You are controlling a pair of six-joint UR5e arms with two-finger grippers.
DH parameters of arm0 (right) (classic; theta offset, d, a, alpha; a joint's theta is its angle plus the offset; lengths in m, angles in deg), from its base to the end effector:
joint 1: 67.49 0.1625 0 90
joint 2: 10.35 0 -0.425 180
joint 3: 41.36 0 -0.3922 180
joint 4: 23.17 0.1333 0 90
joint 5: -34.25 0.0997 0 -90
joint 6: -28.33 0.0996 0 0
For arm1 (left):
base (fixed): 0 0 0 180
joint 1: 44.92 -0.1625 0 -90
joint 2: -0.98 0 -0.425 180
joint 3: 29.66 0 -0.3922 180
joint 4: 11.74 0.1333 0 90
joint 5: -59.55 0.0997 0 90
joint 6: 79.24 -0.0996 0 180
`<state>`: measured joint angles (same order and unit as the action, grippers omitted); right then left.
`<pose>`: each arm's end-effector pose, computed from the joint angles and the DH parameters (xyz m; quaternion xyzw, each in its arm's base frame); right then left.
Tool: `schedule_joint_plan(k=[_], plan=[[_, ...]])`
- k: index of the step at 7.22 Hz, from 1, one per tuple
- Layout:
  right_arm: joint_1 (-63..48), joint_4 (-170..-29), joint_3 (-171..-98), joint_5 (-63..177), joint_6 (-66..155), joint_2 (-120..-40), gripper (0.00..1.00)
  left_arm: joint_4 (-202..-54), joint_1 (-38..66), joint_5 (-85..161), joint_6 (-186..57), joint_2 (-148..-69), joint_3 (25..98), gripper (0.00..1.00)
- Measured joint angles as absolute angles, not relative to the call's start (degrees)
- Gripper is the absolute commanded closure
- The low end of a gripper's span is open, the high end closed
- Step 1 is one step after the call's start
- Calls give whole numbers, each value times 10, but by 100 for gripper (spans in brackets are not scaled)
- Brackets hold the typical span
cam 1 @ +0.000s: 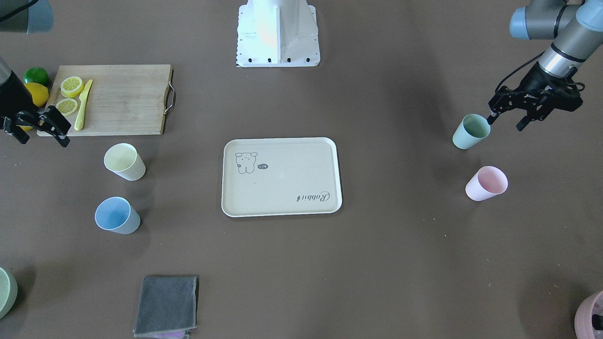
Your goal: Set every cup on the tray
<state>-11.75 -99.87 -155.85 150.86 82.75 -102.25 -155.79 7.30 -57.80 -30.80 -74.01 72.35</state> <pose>-0.1975 -0.4475 0.4503 0.0614 -0.3661 0.0922 0.9239 0.1839 -0.3801 0.5716 0.1599 0.4419 0.0200 0.8825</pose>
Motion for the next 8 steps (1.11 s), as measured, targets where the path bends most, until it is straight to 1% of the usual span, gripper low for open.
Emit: schedule_joint_plan(k=[4, 5, 7, 8], plan=[[-154, -1027, -1529, 1509, 829, -968, 8, -1557, 64, -574, -311, -741, 728, 13], [-168, -1034, -1515, 1510, 827, -949, 13, -1559, 63, -573, -311, -741, 729, 13], [-183, -1038, -1492, 1509, 822, -928, 15, -1561, 63, -573, -311, -741, 729, 14], [-187, -1036, -1482, 1507, 816, -926, 20, -1561, 63, -574, -312, -741, 729, 14]])
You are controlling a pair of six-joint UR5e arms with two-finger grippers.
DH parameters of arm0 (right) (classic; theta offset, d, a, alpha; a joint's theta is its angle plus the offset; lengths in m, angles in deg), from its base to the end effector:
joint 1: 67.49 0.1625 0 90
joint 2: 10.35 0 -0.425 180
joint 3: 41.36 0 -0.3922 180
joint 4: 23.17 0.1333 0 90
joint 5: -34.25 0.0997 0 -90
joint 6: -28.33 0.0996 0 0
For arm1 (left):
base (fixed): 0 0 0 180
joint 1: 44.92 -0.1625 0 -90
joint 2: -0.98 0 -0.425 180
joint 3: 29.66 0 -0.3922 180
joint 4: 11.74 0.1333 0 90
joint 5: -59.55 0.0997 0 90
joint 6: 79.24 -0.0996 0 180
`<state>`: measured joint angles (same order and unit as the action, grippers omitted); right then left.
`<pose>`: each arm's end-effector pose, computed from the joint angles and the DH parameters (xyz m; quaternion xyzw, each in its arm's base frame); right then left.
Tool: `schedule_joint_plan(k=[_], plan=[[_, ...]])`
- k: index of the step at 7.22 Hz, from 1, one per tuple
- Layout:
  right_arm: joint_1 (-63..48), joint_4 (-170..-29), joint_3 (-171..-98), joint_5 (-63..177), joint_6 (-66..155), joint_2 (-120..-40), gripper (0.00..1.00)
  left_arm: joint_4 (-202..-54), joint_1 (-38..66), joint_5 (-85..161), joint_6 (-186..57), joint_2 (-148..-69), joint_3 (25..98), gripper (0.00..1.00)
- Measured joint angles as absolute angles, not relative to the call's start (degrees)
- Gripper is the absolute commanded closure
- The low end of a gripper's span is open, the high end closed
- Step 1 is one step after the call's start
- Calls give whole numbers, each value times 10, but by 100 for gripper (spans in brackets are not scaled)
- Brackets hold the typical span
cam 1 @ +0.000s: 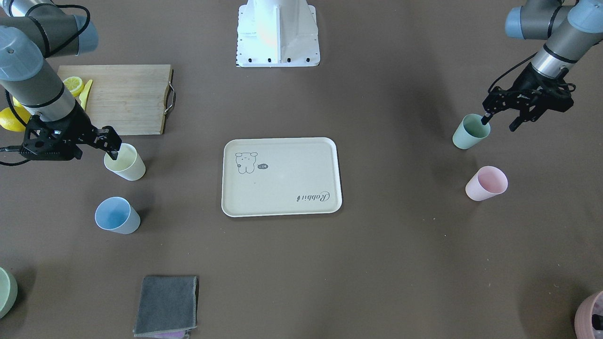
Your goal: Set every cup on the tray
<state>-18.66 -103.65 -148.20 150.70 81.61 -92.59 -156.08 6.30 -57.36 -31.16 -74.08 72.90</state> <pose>-0.2928 -0.4700 0.4382 0.0334 -0.3582 0.0314 0.9325 0.1903 -0.3777 0.5656 0.1656 0.4448 0.0307 0.8797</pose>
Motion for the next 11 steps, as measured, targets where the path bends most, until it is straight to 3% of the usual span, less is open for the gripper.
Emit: schedule_joint_plan(k=[4, 6, 7, 8, 9, 11], plan=[[-209, -1034, -1469, 1486, 810, -926, 23, -1561, 62, -574, -312, -740, 730, 15], [-213, -1033, -1462, 1484, 810, -926, 26, -1561, 57, -574, -310, -740, 727, 25], [-214, -1033, -1457, 1484, 809, -925, 36, -1560, 51, -573, -309, -740, 724, 42], [-215, -1033, -1452, 1484, 809, -925, 59, -1559, 41, -567, -308, -740, 720, 73], [-216, -1032, -1448, 1483, 808, -924, 100, -1559, 32, -559, -306, -741, 715, 100], [-217, -1032, -1445, 1481, 808, -922, 100, -1561, 26, -557, -305, -744, 717, 100]])
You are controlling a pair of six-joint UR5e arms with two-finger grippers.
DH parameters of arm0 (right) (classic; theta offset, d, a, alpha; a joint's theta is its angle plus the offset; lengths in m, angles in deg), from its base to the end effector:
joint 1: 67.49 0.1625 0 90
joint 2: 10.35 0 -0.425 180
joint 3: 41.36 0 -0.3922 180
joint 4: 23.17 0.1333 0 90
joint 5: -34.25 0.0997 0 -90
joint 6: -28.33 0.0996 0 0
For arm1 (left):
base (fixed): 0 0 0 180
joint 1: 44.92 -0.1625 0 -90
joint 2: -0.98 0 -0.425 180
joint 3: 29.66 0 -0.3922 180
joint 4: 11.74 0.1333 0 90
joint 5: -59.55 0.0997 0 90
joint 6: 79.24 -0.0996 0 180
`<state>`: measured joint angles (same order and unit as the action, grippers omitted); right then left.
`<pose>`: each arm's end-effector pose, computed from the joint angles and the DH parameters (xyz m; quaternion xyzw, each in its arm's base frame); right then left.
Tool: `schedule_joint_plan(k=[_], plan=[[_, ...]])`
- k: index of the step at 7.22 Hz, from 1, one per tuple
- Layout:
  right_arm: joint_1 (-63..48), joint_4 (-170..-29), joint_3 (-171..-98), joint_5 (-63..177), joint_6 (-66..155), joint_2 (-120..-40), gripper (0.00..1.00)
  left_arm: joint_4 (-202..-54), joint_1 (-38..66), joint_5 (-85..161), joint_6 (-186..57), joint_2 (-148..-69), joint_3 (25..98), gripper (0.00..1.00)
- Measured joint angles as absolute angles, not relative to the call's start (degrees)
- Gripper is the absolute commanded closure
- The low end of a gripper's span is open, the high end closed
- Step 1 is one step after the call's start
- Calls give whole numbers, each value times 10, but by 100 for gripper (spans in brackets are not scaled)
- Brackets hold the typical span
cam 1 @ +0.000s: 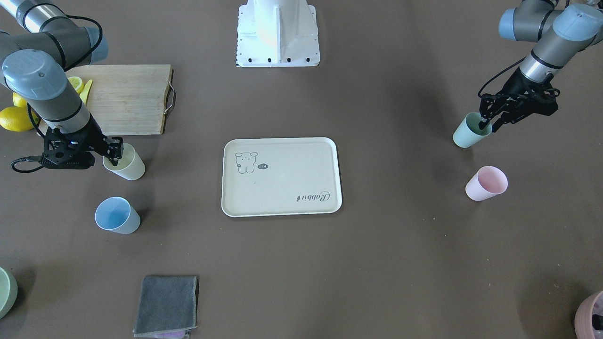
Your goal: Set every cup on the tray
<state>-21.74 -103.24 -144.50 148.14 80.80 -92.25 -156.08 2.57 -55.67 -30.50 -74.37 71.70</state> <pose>-0.3227 -0.4645 0.4675 0.0257 -0.3289 0.0121 0.9439 0.2147 -0.3687 0.5753 0.1533 0.4383 0.0461 0.8844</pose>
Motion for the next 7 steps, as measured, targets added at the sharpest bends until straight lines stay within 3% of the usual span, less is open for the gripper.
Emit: schedule_joint_plan(k=[5, 7], plan=[[-173, -1043, -1503, 1514, 816, -921, 100, -1539, 50, -599, -303, -753, 769, 100], [-171, -1084, -1541, 1516, 881, -890, 100, -1418, 60, -610, -266, -819, 833, 100]])
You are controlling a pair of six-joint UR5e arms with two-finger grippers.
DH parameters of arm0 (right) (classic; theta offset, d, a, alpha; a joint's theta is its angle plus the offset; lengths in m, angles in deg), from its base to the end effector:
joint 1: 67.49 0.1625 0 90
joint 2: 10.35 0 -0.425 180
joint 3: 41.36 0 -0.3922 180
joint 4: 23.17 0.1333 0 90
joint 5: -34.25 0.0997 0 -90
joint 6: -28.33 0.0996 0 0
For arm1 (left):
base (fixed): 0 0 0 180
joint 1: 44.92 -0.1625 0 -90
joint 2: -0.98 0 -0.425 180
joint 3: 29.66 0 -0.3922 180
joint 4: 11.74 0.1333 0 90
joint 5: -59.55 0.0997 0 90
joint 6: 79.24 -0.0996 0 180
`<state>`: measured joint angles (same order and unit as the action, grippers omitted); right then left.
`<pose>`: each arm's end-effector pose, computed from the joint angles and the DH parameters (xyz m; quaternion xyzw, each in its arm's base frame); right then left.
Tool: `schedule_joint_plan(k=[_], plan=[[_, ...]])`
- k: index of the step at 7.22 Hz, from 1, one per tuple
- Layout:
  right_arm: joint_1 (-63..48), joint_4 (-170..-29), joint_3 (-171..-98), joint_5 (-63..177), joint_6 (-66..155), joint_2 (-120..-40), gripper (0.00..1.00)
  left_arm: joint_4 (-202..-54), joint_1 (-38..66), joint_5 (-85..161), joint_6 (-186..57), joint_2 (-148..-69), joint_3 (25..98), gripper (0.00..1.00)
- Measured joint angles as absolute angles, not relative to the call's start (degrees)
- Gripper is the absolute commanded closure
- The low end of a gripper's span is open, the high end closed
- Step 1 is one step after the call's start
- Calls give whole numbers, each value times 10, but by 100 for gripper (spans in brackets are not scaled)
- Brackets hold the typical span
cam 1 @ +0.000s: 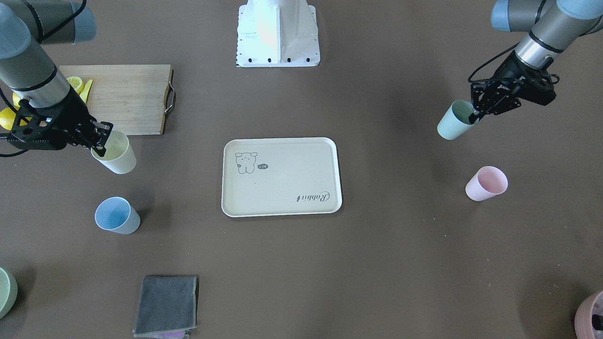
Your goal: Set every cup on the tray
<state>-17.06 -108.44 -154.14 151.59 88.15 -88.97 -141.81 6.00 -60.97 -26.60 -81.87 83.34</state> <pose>-0.2775 -0.4732 0.3652 0.0393 -0.3908 0.0836 0.9158 0.2203 -0.4025 0.4426 0.1482 0.4865 0.0219 0.8607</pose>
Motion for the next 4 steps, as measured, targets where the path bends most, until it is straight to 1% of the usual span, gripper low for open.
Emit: schedule_joint_plan(k=[2, 4], plan=[[-225, -1153, -1551, 1463, 975, -817, 100, -1279, 45, -607, -223, -927, 860, 100], [-283, -1211, -1550, 1420, 1057, -752, 100, -1142, 6, -580, -185, -1038, 864, 100]])
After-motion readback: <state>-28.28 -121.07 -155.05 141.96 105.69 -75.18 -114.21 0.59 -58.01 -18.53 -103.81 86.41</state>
